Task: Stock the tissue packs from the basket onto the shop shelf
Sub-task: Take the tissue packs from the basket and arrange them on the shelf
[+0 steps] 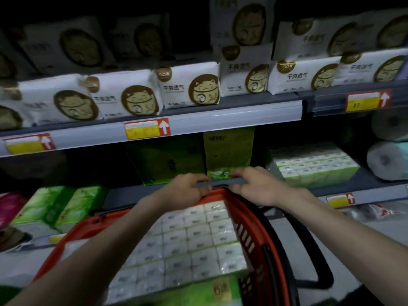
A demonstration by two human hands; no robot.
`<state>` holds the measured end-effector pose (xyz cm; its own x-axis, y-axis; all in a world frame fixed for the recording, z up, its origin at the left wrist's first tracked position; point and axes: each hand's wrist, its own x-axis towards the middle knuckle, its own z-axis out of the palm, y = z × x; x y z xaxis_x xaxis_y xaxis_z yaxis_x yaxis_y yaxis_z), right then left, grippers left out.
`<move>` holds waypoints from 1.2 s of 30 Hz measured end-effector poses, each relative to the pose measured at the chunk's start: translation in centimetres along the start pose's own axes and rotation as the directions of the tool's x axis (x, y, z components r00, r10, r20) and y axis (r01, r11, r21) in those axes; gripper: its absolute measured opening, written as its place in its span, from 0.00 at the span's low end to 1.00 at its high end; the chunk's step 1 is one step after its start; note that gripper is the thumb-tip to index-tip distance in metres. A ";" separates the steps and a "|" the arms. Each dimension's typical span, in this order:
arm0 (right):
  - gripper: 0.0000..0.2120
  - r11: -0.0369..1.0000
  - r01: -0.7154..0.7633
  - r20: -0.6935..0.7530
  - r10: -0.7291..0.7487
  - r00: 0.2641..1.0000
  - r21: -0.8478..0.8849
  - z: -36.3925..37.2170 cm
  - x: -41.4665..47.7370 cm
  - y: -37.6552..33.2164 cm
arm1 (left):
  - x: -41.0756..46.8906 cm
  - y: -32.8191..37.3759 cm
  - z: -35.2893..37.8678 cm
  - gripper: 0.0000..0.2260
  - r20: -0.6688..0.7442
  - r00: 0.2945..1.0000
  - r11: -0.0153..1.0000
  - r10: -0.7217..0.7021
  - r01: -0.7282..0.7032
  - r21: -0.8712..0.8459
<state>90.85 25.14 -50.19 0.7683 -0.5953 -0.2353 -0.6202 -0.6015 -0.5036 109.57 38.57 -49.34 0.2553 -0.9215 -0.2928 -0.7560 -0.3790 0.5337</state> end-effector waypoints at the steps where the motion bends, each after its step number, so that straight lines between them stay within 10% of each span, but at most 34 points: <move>1: 0.24 0.999 0.050 -0.007 -0.050 0.999 0.000 0.4 -1.5 -1.3 | -2.0 0.0 -0.2 0.17 -0.029 0.999 0.999 0.033 -0.033 0.011; 7: 0.32 0.955 0.270 0.041 -0.267 0.963 -0.123 4.8 -9.1 -7.0 | -13.7 -3.4 0.3 0.21 -0.210 0.971 0.990 0.115 -0.095 0.105; 16: 0.32 0.973 0.218 0.056 -0.214 0.975 -0.071 8.4 -10.2 -8.9 | -21.9 -9.7 4.2 0.23 -0.462 0.887 1.000 -0.015 0.011 -0.013; 25: 0.48 0.975 0.191 0.188 -0.167 0.968 -0.116 9.2 -9.2 -7.5 | -21.6 -12.8 5.3 0.54 -0.217 0.970 0.979 -0.108 0.142 0.147; 36: 0.64 0.920 0.227 0.235 -0.155 0.960 -0.319 10.1 -9.2 -8.6 | -19.2 -11.1 6.9 0.61 -0.255 0.967 0.909 0.025 0.085 0.409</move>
<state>90.71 41.21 -52.03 0.8707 -0.3527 -0.3426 -0.4467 -0.8586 -0.2514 108.95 61.04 -55.10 0.3819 -0.9218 -0.0675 -0.9118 -0.3877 0.1355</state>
